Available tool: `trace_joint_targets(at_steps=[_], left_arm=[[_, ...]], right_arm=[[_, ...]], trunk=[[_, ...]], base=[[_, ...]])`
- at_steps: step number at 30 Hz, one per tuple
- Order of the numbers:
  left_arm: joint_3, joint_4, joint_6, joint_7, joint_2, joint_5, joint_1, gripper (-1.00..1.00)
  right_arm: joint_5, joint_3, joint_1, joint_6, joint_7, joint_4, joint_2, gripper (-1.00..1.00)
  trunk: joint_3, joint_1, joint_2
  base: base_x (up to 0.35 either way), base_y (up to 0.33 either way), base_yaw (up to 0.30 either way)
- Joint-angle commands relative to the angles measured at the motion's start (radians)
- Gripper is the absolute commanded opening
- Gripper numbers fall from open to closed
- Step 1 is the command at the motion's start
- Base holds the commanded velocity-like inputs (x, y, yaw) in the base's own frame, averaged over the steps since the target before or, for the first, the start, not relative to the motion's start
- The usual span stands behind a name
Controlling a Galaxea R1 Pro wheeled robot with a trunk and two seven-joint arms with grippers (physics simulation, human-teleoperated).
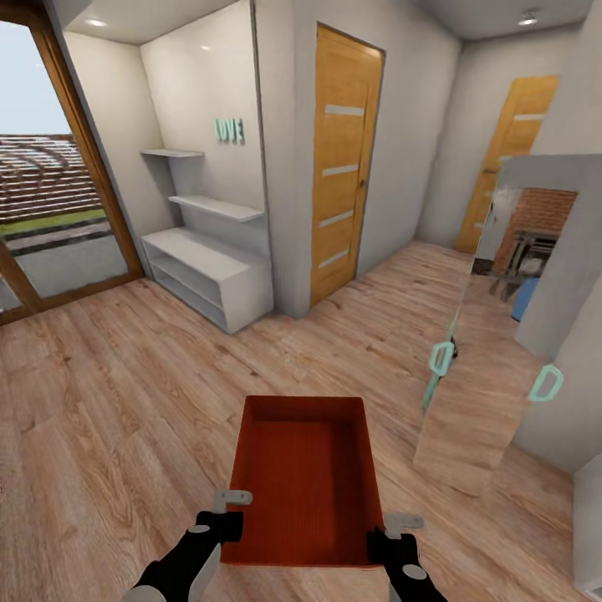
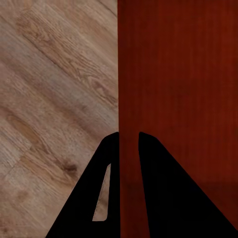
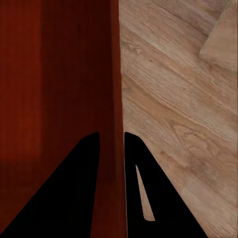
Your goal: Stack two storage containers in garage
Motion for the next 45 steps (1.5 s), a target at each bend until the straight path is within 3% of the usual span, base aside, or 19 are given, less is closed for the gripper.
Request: trace_joint_targets(at_steps=[1,45], left_arm=[[-0.011,-0.005,0.006,-0.03,-0.009,0.0,-0.001,-1.0],[-0.011,-0.005,0.006,-0.031,-0.009,0.0,-0.001,-1.0]], right_arm=[[0.004,-0.005,0.0,0.013,-0.015,0.003,0.001,-1.0],[0.004,-0.005,0.0,0.013,-0.015,0.002,0.001,-1.0]], trunk=[[-0.001,0.001,-0.001],[-0.001,0.001,-0.001]], base=[[0.336,0.0,0.13],[0.336,0.0,0.008]])
